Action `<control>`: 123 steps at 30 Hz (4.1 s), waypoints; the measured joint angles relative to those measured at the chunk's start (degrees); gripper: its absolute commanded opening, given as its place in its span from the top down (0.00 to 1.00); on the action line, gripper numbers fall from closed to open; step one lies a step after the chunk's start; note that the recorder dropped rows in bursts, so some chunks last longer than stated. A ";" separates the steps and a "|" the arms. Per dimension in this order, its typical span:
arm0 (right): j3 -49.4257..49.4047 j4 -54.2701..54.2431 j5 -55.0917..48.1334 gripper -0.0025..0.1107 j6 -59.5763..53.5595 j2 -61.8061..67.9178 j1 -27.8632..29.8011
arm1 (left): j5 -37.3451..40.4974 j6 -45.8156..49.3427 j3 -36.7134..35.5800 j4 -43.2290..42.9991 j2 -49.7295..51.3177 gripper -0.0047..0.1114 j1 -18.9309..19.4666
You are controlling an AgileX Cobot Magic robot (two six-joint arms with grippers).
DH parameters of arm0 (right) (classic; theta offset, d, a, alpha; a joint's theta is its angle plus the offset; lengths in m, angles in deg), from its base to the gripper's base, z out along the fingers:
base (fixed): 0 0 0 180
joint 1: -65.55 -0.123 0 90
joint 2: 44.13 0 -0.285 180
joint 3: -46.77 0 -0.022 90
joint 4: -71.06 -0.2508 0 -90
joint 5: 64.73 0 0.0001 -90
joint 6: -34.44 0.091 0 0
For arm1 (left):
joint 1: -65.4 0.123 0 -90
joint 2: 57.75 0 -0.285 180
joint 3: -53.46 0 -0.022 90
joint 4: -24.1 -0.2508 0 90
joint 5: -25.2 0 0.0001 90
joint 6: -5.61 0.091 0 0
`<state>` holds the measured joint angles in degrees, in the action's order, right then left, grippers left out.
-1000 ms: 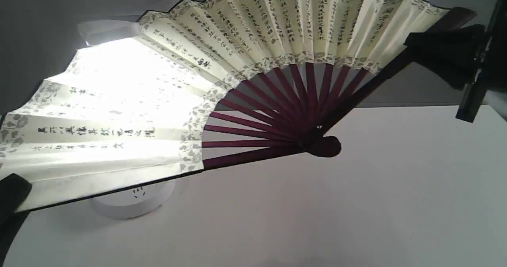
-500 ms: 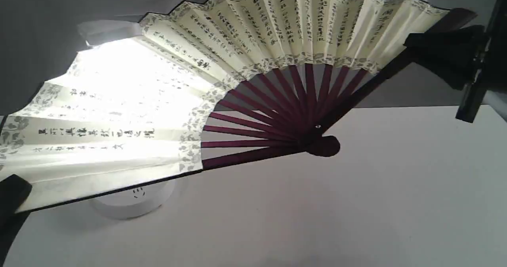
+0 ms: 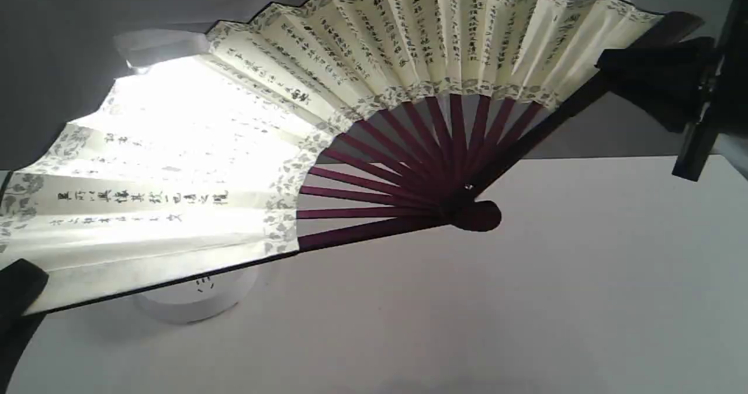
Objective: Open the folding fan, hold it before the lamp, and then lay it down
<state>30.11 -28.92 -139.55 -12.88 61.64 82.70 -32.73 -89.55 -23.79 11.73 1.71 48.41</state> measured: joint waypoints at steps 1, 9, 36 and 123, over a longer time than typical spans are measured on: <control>0.00 0.00 0.00 0.98 0.00 0.00 0.00 | 0.10 0.00 0.00 0.00 0.00 0.96 0.00; 0.00 1.15 0.47 0.98 0.00 0.00 0.00 | 2.20 -0.54 0.00 0.11 0.00 0.96 0.00; 0.00 6.28 4.91 0.98 2.57 0.00 0.00 | 12.25 0.38 3.32 0.23 -0.14 0.96 0.00; 0.00 4.09 22.43 0.98 -2.51 19.24 6.26 | -5.13 -5.55 26.58 -5.53 58.94 0.96 -4.01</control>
<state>30.11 -24.83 -117.12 -15.40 80.88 88.97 -37.86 -95.10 2.79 6.20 60.65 44.41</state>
